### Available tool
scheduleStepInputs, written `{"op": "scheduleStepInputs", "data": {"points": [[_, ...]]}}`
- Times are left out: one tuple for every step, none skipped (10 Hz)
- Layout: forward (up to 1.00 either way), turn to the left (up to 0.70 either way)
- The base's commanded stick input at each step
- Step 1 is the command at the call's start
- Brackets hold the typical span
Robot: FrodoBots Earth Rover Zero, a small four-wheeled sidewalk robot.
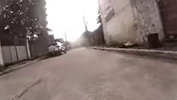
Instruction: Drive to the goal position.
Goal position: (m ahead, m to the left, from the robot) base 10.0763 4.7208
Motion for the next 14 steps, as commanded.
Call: {"op": "scheduleStepInputs", "data": {"points": [[0.70, 0.01], [0.70, 0.01], [0.70, 0.01], [0.70, 0.01], [0.70, 0.01], [0.70, 0.01], [0.70, 0.01], [0.70, 0.01], [0.70, 0.01], [0.70, 0.01], [0.70, 0.01], [0.70, 0.01], [0.70, 0.01], [0.70, 0.01]]}}
